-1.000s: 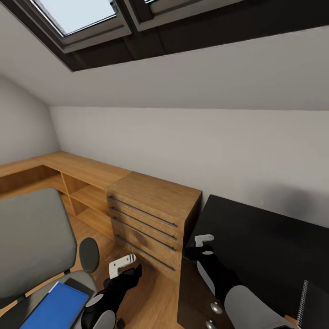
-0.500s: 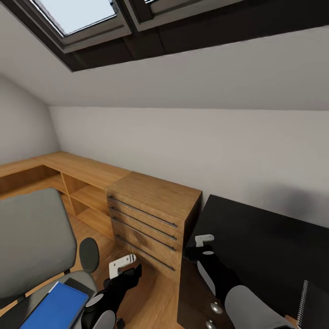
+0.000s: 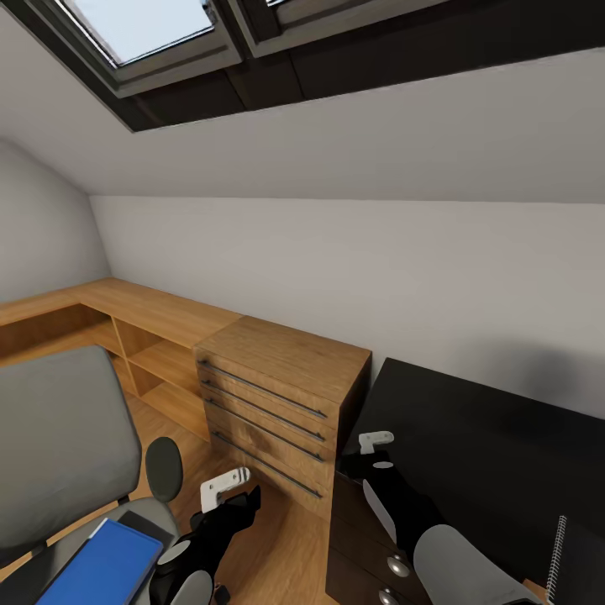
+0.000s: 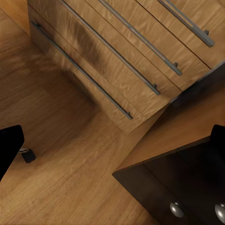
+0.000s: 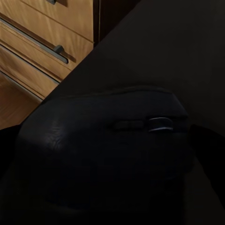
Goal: In the bedroom, organize the workspace by keeping the computer under the desk, ensuring the monitor is on the desk, placing the keyboard on the desk next to the monitor, placing the mouse on the desk next to the keyboard, moving the folder from the swivel chair onto the desk next to the mouse, stacking the notebook on top of the folder with the pen on top of the notebook, and positioning the swivel chair next to the desk.
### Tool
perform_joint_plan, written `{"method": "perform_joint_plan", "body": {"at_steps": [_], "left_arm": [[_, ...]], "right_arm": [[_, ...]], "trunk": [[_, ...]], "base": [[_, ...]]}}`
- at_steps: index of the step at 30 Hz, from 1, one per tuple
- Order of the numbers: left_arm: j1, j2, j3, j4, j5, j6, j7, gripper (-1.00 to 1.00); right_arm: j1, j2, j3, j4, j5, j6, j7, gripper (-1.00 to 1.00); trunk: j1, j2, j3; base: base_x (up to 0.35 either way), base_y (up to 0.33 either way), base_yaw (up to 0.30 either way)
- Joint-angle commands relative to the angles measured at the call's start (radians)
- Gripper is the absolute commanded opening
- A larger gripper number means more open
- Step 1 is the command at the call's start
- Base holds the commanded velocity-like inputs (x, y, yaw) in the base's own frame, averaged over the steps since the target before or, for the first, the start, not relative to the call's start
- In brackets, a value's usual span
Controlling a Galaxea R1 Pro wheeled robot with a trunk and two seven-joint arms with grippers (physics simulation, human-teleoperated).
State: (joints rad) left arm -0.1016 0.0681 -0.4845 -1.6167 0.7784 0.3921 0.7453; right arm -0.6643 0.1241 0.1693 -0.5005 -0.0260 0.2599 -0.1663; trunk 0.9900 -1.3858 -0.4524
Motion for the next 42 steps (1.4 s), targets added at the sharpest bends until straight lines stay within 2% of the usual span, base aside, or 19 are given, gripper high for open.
{"method": "perform_joint_plan", "body": {"at_steps": [1, 11, 17, 22, 24, 26, 28, 30, 31, 42], "left_arm": [[-0.001, 0.001, -0.002, -0.002, 0.005, 0.002, 0.008, 1.00], [-0.001, 0.001, -0.002, -0.002, 0.005, 0.002, 0.008, 1.00], [-0.001, 0.001, -0.003, -0.002, 0.005, 0.002, 0.008, 1.00], [-0.001, 0.001, -0.003, -0.002, 0.005, 0.002, 0.008, 1.00], [-0.001, 0.001, -0.002, -0.002, 0.005, 0.002, 0.008, 1.00], [-0.001, 0.001, -0.002, -0.002, 0.004, 0.002, 0.008, 1.00], [-0.001, 0.001, -0.003, -0.002, 0.004, 0.002, 0.008, 1.00], [-0.001, 0.001, -0.003, -0.002, 0.004, 0.002, 0.008, 1.00], [-0.001, 0.001, -0.003, -0.002, 0.004, 0.002, 0.008, 1.00], [-0.001, 0.001, -0.002, -0.002, 0.004, 0.002, 0.008, 1.00]], "right_arm": [[0.000, -0.001, 0.006, 0.000, 0.005, 0.013, -0.010, -1.00], [0.000, -0.001, 0.006, -0.002, 0.006, 0.013, -0.013, -1.00], [0.000, -0.001, 0.006, -0.010, 0.006, 0.017, -0.014, -1.00], [0.001, -0.003, 0.004, -0.070, 0.005, 0.056, -0.016, -1.00], [0.006, -0.003, 0.004, -0.116, 0.003, 0.094, -0.016, -1.00], [0.033, -0.007, 0.002, -0.208, 0.001, 0.145, -0.016, -1.00], [0.121, -0.027, -0.001, -0.404, -0.003, 0.231, -0.017, -1.00], [0.163, -0.033, -0.002, -0.497, -0.008, 0.276, -0.018, -1.00], [0.207, -0.037, -0.004, -0.606, -0.021, 0.336, -0.020, -1.00], [0.224, -0.035, -0.043, -0.674, -0.035, 0.360, -0.020, -1.00]], "trunk": [[0.000, -0.001, -0.001], [0.000, -0.001, -0.001], [-0.023, 0.041, 0.017], [-0.042, 0.076, 0.033], [-0.050, 0.090, 0.039], [-0.057, 0.104, 0.046], [-0.065, 0.118, 0.052], [-0.073, 0.132, 0.058], [-0.077, 0.139, 0.061], [-0.119, 0.216, 0.096]], "base": [[0.000, 0.000, 0.000], [0.000, 0.000, 0.000], [0.000, 0.000, 0.000], [0.000, 0.000, 0.000], [0.000, 0.000, 0.000], [-0.023, 0.000, 0.000], [-0.221, 0.000, 0.000], [-0.287, 0.000, 0.000], [-0.329, 0.000, 0.000], [-0.338, 0.000, 0.000]]}}
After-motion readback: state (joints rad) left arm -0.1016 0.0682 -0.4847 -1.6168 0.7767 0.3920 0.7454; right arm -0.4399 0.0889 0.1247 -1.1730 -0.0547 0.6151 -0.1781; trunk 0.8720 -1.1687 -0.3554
